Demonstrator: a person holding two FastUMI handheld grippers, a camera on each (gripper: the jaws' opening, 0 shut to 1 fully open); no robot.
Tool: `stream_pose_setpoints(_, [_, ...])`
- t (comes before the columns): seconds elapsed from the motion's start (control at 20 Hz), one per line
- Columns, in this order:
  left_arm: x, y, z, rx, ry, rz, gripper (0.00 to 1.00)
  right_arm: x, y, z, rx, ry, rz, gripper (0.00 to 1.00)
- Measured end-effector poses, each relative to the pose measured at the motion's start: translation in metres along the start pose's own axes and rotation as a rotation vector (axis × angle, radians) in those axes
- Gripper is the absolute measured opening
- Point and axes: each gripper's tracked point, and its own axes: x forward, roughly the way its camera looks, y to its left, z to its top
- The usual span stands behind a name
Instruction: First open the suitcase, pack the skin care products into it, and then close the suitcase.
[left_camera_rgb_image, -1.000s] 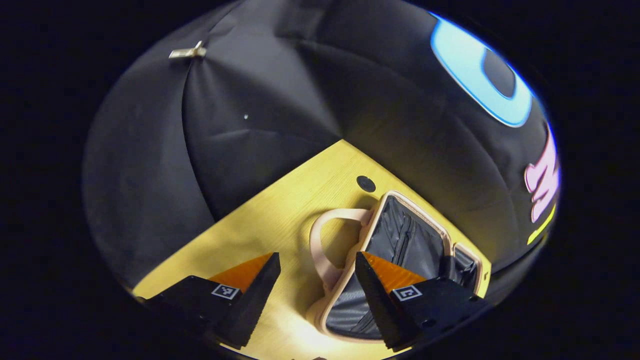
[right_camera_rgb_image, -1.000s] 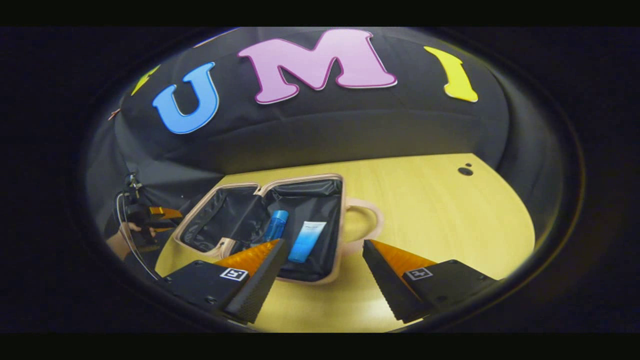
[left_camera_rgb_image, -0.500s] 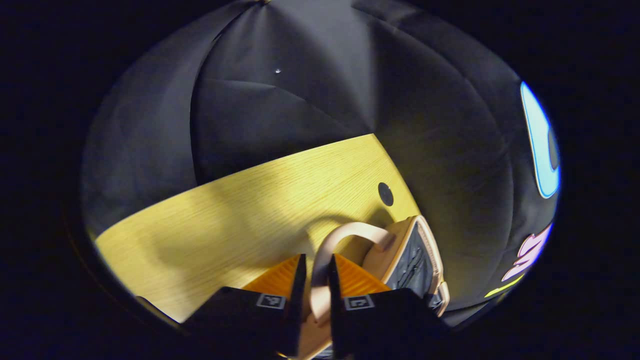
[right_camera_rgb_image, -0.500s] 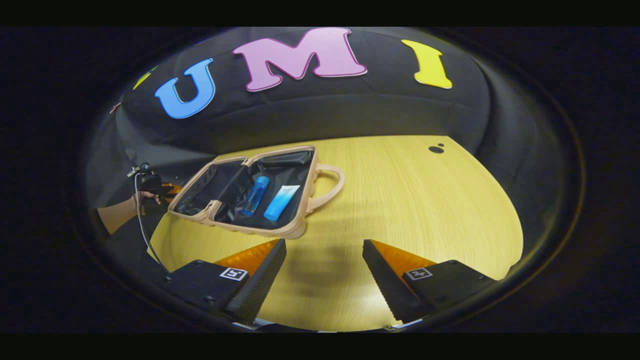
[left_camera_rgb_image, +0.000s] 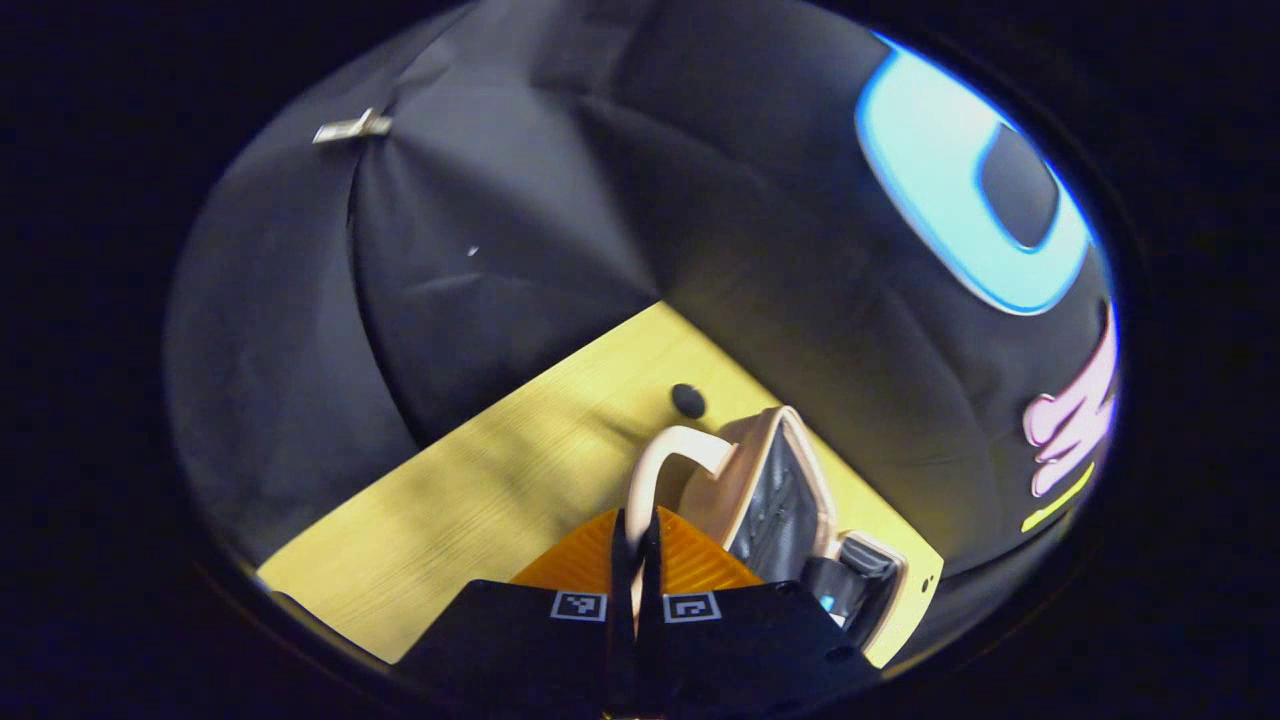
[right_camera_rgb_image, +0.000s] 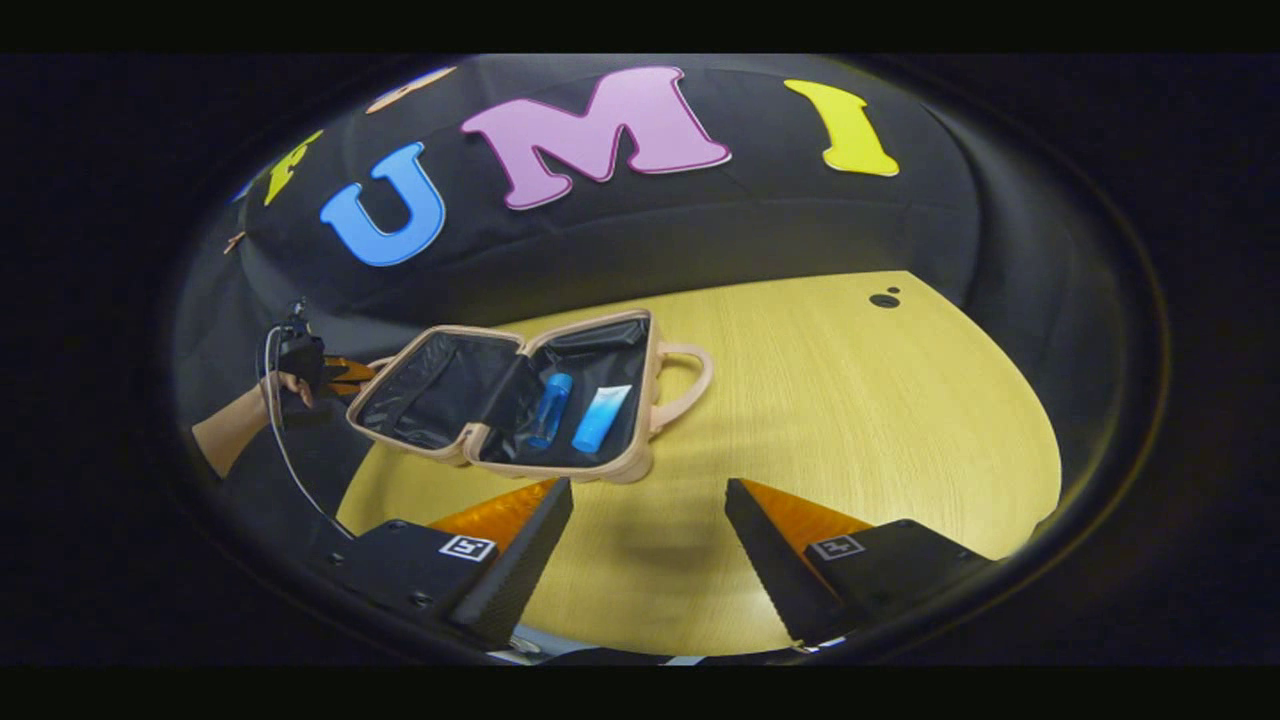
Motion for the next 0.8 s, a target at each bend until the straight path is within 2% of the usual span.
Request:
stream_pose_setpoints(0.05, [-0.02, -0.024, 0.007, 0.037, -0.013, -0.034, 0.02, -0.004, 0.0, 0.004, 0.01, -0.008, 0.008, 0.97])
stream_pose_setpoints(0.1, [-0.037, -0.05, 0.01, 0.075, -0.018, -0.065, 0.06, -0.008, -0.002, 0.007, 0.016, -0.017, 0.015, 0.98])
stream_pose_setpoints(0.15, [-0.05, -0.076, 0.009, 0.11, -0.024, -0.094, 0.02, -0.014, -0.005, 0.011, 0.017, -0.028, 0.018, 0.98])
stream_pose_setpoints(0.2, [-0.063, -0.104, 0.007, 0.143, -0.028, -0.122, 0.06, -0.019, -0.008, 0.012, 0.019, -0.036, 0.021, 0.98])
stream_pose_setpoints(0.4, [-0.094, -0.218, -0.037, 0.266, -0.004, -0.249, 0.06, -0.041, -0.033, 0.02, 0.031, -0.072, 0.01, 0.98])
stream_pose_setpoints(0.5, [-0.102, -0.267, -0.074, 0.318, 0.039, -0.318, 0.06, -0.052, -0.051, 0.03, 0.011, -0.126, -0.025, 0.97])
stream_pose_setpoints(0.65, [-0.094, -0.325, -0.139, 0.4, 0.102, -0.384, 0.06, -0.061, -0.067, 0.037, -0.025, -0.17, -0.037, 0.97])
stream_pose_setpoints(0.8, [-0.076, -0.359, -0.207, 0.412, 0.175, -0.419, 0.06, -0.065, -0.084, 0.035, 0.019, -0.168, -0.049, 0.97])
